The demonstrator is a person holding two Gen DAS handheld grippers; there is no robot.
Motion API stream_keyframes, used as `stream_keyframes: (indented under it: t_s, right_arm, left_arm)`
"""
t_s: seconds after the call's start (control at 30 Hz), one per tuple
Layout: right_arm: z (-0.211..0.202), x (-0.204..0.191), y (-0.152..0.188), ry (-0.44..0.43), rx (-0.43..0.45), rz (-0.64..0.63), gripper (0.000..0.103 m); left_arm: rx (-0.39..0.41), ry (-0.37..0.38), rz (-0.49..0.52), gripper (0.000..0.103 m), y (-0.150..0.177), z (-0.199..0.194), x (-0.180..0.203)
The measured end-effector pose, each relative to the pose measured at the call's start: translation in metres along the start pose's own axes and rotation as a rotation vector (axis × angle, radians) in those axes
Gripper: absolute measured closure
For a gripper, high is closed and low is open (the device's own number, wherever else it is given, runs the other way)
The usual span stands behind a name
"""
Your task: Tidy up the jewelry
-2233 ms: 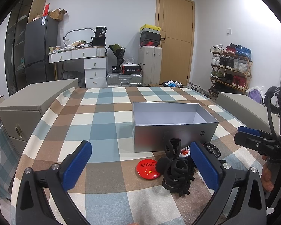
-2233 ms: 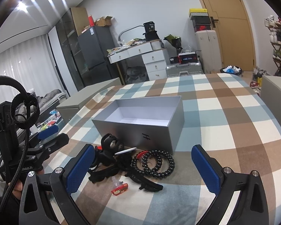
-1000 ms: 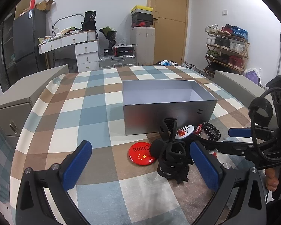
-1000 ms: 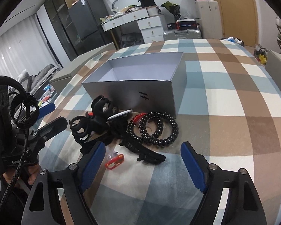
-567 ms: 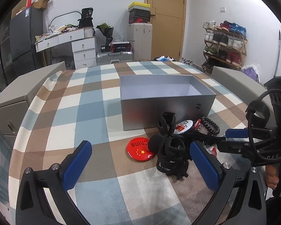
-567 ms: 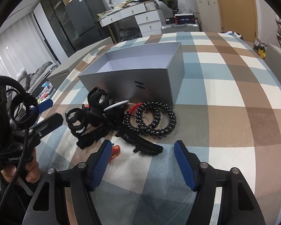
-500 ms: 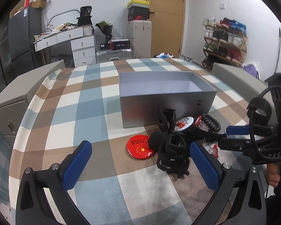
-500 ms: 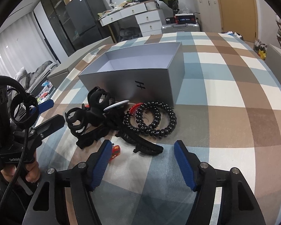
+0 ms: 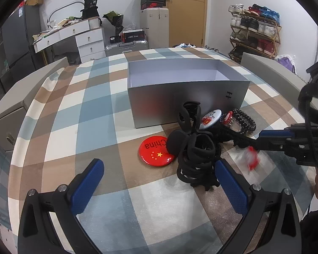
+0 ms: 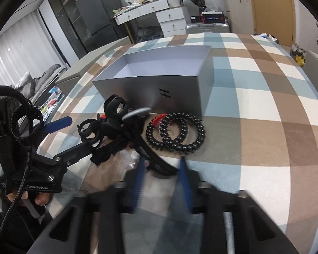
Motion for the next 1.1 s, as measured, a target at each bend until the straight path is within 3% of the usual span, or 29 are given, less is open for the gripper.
stream_keyframes:
  t_s: [0.23, 0.5, 0.63, 0.7, 1.1]
  right_arm:
    - [-0.004, -0.01, 0.001, -0.057, 0.02, -0.022, 0.078]
    - [0.0, -0.015, 0.002, -0.027, 0.014, -0.06, 0.072]
    - [0.001, -0.014, 0.001, -0.029, 0.014, -0.057, 0.069]
    - [0.001, -0.014, 0.001, -0.03, 0.015, -0.057, 0.067]
    - [0.01, -0.021, -0.004, -0.026, -0.01, -0.096, 0.065]
  left_arm:
    - [0.04, 0.03, 0.013, 0.007, -0.004, -0.004, 0.005]
    - [0.015, 0.08, 0.044, 0.052, -0.004, 0.001, 0.013]
    - [0.007, 0.109, 0.041, 0.062, -0.004, 0.001, 0.016]
    - [0.012, 0.124, 0.044, 0.077, -0.004, 0.0, 0.017]
    - [0.051, 0.144, 0.03, 0.078, -0.004, -0.008, 0.015]
Point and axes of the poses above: each gripper's, at about its wrist camera, not at the fingertips, and z roughly the way its jaws point, x to its right, y to its underside, the point moved 6 cm from there along z, roughly the way its jaws point, and after that the axes turned 10 degrees about -y, right-handed, at the moved point
